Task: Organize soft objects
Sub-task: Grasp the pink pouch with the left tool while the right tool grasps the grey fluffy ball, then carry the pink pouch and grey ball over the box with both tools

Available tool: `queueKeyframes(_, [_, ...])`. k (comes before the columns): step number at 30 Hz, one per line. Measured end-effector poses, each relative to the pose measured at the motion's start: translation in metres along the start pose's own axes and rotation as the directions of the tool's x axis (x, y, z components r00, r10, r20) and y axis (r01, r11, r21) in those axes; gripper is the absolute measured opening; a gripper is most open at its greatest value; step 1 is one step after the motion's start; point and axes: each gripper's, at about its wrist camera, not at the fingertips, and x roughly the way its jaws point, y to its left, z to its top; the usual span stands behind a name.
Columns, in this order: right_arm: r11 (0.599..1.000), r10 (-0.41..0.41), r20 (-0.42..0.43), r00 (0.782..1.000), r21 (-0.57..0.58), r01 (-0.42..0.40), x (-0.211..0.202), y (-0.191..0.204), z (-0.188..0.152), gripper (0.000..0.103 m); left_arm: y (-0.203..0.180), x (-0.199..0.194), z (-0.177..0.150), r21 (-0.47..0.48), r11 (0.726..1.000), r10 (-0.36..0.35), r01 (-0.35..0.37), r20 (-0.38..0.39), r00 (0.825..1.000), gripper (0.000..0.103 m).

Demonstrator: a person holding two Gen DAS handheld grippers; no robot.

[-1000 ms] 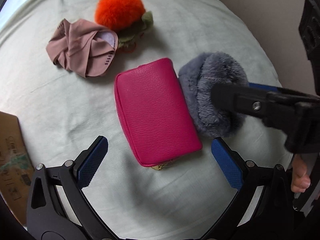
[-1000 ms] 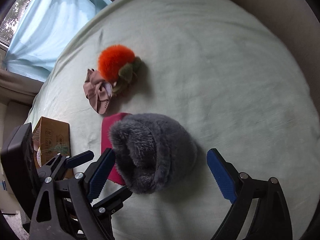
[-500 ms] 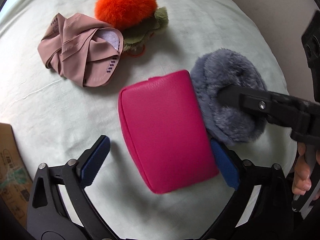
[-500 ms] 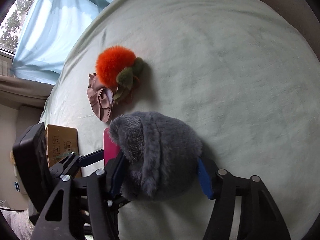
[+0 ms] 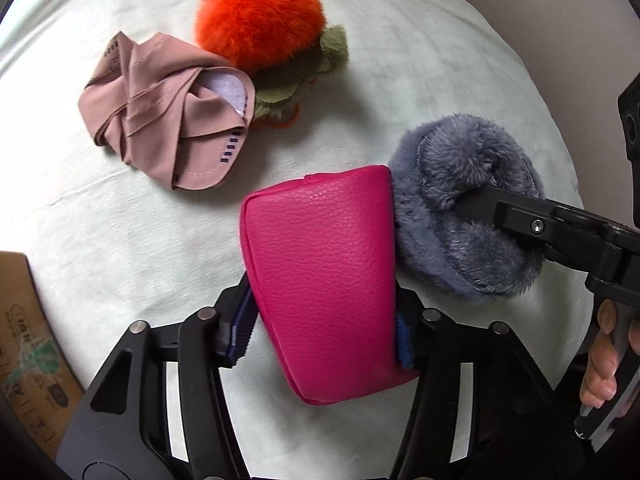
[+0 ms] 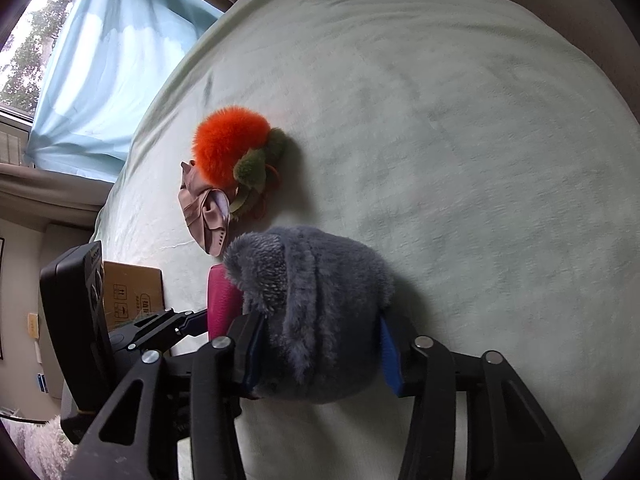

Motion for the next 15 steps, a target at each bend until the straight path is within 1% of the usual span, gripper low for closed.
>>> queueKeyframes(3, [1.000, 0.005, 0.011, 1.000, -0.001, -0.005, -0.006, 0.003, 0.000, 0.036, 0.000, -0.006, 0.001, 0.000, 1.000, 0.015, -0.015, 0.002, 1.000, 0.048])
queueKeyframes(4, [1.000, 0.006, 0.013, 1.000, -0.003, -0.006, -0.007, 0.004, 0.000, 0.035, 0.004, -0.011, -0.004, 0.000, 1.000, 0.015, -0.015, 0.003, 1.000, 0.048])
queueKeyframes(9, [1.000, 0.019, 0.047, 0.999, -0.023, -0.018, -0.023, 0.015, 0.003, 0.035, 0.010, -0.032, -0.006, -0.034, 0.999, 0.025, -0.024, 0.029, 0.999, 0.048])
queueKeyframes(15, [0.997, 0.039, 0.090, 0.995, -0.077, -0.032, -0.054, 0.043, 0.005, 0.035, 0.013, -0.080, -0.012, -0.075, 0.996, 0.051, -0.044, 0.098, 0.994, 0.047])
